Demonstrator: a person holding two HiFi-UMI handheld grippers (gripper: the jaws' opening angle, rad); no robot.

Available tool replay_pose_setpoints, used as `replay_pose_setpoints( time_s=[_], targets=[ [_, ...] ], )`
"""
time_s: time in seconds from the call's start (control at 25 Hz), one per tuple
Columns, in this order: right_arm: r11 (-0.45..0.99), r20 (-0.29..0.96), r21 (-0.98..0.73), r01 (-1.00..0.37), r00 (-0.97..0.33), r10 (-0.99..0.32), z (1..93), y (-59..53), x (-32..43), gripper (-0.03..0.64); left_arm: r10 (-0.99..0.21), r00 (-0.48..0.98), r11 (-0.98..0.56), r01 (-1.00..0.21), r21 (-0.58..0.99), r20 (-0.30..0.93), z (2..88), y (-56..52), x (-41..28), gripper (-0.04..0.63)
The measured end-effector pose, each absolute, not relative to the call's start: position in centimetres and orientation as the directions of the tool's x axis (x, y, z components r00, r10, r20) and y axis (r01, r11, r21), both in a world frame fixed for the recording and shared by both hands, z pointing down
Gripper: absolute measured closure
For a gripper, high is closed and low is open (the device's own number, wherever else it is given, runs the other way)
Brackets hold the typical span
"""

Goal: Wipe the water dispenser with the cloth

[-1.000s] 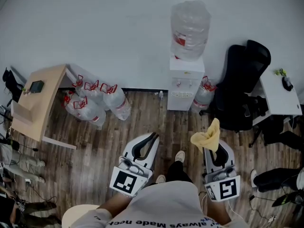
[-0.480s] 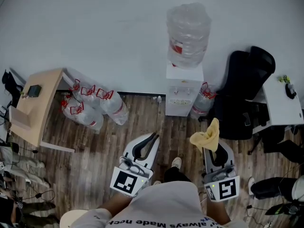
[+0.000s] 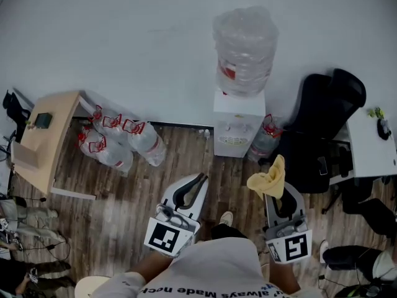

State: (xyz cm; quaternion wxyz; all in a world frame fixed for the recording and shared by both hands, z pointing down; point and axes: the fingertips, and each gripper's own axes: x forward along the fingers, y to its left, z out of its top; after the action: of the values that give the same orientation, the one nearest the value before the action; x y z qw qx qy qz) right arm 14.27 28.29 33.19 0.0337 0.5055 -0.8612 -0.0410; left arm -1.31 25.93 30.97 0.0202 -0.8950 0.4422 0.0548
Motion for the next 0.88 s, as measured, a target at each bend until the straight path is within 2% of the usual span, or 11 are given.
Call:
replay_pose_setpoints(
  time_s=[0.88],
  targets=[
    [0.55, 0.055, 0.128, -0.825, -0.548, -0.835, 34.5, 21.5, 19.0, 0.526, -0.827, 0.556, -0.559, -0.829, 0.01, -0.085, 31.9, 19.2, 3.7, 0.551]
  ],
)
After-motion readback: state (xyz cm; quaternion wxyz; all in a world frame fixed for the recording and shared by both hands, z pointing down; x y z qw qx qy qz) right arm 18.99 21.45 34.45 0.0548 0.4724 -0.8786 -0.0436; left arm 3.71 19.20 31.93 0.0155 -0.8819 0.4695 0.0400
